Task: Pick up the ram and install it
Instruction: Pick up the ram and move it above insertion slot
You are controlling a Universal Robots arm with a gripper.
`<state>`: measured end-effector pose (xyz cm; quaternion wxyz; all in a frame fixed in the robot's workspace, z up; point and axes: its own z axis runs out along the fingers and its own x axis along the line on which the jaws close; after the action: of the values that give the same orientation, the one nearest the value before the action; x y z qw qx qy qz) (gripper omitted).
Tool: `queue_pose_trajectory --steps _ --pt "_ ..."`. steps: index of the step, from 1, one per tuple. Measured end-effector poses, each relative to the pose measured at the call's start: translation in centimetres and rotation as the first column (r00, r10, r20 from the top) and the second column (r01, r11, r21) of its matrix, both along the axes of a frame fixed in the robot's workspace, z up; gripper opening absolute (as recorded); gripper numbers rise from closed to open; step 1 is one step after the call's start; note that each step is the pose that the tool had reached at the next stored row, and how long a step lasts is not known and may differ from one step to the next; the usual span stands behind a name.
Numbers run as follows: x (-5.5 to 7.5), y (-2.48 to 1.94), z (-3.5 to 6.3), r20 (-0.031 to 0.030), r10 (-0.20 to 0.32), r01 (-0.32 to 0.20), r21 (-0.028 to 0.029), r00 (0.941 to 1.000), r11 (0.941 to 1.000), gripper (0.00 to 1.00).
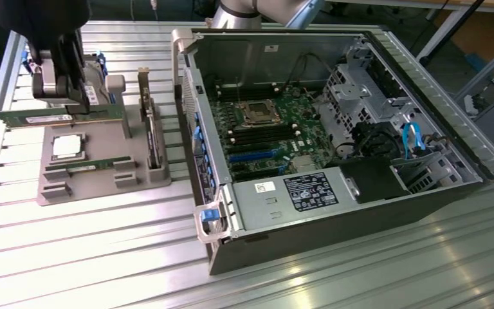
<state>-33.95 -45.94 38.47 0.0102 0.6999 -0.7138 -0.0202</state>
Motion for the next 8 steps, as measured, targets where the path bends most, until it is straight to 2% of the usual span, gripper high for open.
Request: queue_pose_trajectory --steps 5,8 --pt "0.2 0.0 2.29 0.0001 0.0 0.0 0.0001 1.0 1.0 0.13" --pt "0.3 0.0 2.82 0.0001 0.0 0.0 0.0001 1.0 1.0 0.13"
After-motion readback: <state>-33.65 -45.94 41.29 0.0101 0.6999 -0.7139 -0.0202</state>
